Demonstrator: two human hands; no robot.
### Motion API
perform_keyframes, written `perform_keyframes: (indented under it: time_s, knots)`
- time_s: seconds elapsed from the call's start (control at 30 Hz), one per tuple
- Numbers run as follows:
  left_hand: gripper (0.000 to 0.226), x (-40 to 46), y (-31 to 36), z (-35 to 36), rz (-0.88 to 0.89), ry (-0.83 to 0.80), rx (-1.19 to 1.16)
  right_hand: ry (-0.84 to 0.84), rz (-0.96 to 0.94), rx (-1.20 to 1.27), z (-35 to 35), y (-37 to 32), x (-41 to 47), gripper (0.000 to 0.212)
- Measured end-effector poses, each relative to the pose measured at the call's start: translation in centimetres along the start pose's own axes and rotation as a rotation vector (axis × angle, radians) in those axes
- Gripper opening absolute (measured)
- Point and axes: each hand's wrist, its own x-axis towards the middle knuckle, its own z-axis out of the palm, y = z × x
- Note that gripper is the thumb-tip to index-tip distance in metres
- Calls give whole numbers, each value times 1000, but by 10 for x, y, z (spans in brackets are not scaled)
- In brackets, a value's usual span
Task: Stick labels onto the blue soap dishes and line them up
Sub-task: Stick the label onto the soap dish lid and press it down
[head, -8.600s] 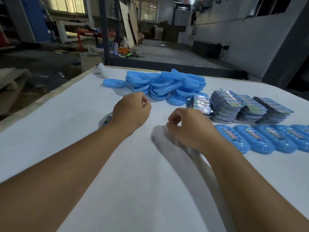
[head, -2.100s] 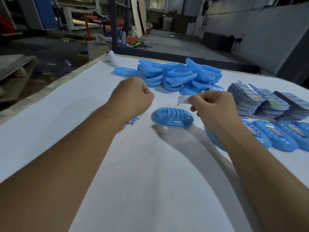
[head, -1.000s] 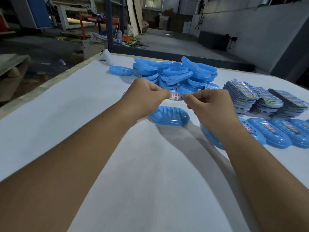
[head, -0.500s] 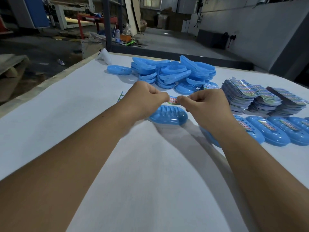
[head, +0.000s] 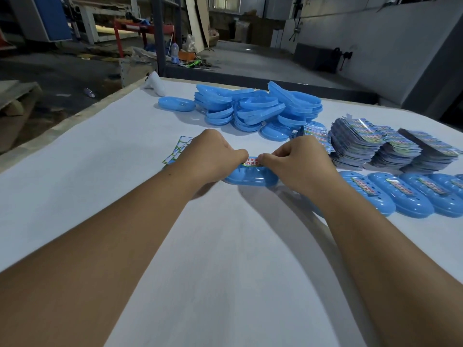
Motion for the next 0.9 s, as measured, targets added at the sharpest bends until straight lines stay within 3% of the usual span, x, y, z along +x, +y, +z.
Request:
perform_keyframes:
  time_s: [0.17, 0.43, 0.63, 0.9]
  knots:
    - [36, 4, -2, 0, 4, -34, -37, -23, 27, -33, 1, 0, 1, 33]
    - [35, 10, -3, -1, 24, -27, 144, -15, 7, -60, 5, 1, 4, 35]
    - [31, 6, -3, 2, 27, -3, 104, 2, -5, -90, 5, 2, 6, 37]
    - [35, 2, 1, 2, 54, 34, 284, 24, -29, -168, 6, 0, 3, 40]
